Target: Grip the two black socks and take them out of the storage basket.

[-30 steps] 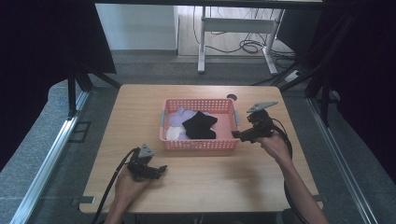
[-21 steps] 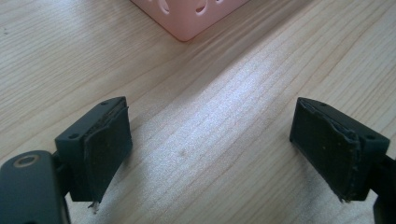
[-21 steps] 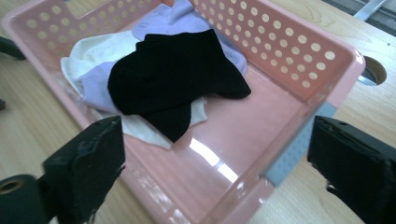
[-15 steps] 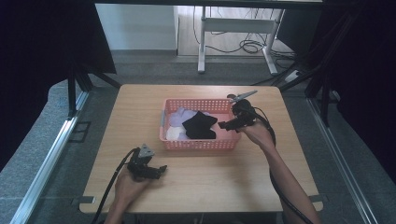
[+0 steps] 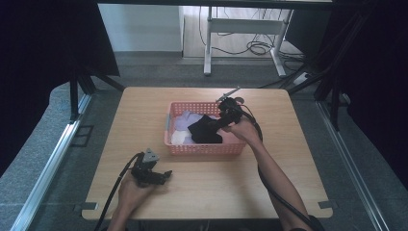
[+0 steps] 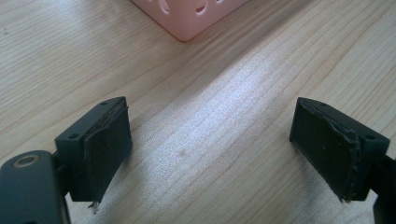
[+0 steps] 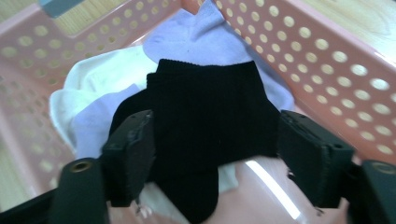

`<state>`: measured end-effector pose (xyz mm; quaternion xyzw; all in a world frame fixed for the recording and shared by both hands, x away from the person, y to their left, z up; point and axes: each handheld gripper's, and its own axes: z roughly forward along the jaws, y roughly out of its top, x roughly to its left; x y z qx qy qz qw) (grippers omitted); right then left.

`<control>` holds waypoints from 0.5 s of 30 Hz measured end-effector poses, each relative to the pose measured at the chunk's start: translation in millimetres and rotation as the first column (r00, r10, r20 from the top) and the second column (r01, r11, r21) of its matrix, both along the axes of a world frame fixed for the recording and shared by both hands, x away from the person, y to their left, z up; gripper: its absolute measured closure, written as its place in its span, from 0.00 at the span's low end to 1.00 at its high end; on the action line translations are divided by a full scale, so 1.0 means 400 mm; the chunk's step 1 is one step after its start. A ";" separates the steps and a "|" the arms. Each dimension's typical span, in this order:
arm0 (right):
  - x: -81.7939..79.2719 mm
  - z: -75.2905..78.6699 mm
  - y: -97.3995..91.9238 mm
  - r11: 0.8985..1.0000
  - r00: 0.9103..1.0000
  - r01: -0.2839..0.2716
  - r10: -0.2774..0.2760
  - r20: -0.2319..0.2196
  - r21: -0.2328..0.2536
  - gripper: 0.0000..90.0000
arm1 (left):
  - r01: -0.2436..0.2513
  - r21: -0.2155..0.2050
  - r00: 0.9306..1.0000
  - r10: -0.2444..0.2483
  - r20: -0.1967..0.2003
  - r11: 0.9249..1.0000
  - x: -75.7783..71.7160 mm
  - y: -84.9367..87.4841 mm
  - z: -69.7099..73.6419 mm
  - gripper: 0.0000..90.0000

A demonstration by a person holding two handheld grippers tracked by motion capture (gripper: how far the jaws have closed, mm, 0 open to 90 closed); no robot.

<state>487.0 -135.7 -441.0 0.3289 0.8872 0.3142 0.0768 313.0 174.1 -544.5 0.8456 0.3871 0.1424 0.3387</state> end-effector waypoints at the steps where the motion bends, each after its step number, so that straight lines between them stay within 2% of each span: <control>1: 0.006 -0.007 0.009 1.000 1.000 0.003 -0.003 -0.001 -0.007 0.36 | 0.000 0.000 1.000 0.000 0.000 1.000 0.000 0.000 0.000 0.14; 6: 0.037 -0.047 0.042 1.000 1.000 0.009 -0.010 -0.022 -0.018 0.47 | 0.000 0.000 1.000 0.000 -0.001 1.000 0.000 0.000 0.000 0.14; 12: 0.063 -0.093 0.068 0.998 0.998 0.011 -0.015 -0.059 -0.066 0.54 | 0.000 0.001 1.000 0.000 -0.001 1.000 0.000 0.000 0.000 0.14; 13: 0.069 -0.108 0.076 0.996 0.997 0.006 -0.014 -0.079 -0.094 0.60 | -0.001 -0.001 1.000 0.001 -0.001 1.000 0.000 0.000 0.000 0.14; 15: 0.072 -0.119 0.083 0.992 0.996 0.006 -0.017 -0.090 -0.123 0.66 | 0.000 -0.002 1.000 0.000 -0.001 1.000 0.000 0.000 0.000 0.14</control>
